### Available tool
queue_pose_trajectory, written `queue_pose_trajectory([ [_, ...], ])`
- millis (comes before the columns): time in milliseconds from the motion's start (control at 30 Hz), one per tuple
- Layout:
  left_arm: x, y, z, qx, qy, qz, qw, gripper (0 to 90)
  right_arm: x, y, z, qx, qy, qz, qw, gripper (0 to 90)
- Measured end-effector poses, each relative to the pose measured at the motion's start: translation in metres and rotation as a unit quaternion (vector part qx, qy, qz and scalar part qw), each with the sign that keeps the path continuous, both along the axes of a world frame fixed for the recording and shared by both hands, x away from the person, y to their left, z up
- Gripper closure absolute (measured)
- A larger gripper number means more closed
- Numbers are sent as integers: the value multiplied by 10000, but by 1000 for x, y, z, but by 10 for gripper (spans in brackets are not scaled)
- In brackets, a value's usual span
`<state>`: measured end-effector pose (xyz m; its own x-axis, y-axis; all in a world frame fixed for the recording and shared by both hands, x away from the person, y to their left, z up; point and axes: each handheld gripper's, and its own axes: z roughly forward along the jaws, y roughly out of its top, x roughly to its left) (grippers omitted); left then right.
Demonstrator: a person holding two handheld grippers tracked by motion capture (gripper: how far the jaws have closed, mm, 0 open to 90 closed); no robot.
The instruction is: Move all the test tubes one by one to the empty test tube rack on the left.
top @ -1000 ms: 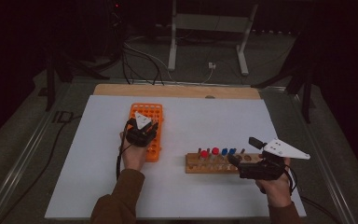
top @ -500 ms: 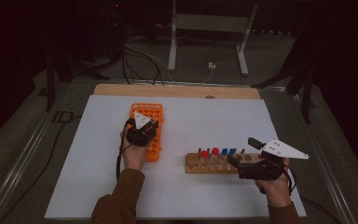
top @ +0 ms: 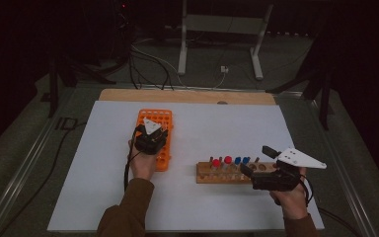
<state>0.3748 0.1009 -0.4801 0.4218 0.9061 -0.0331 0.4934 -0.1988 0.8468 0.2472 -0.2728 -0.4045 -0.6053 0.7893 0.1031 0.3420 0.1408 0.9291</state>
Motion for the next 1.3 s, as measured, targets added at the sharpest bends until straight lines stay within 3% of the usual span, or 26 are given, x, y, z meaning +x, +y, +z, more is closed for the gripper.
queue_pose_trajectory([
  [233, -10, 6, 1, -314, -162, -143, 9993, 530, 4, -7, -4, -25, 87, -128, 9999, 1],
  [400, -18, 14, 4, -613, -189, -33, 9979, 314, 8, -8, -12, -220, 136, -214, 9994, 20],
  [500, -25, 17, 6, -639, -204, -13, 9977, 256, 10, -7, -16, -323, 179, -195, 9991, 43],
  [733, -40, 24, 14, -981, -190, -108, 9949, 103, 16, -9, -28, -430, 408, -169, 9981, 84],
  [867, -49, 26, 18, -1106, -173, -188, 9935, 17, 17, -9, -34, -548, 453, -85, 9974, 241],
  [1000, -58, 27, 21, -1111, -183, -290, 9932, 6, 18, -8, -42, -664, 463, 93, 9967, 454],
  [1300, -73, 26, 23, -1056, -265, -470, 9929, 6, 23, -5, -52, -754, 534, 174, 9956, 650],
])
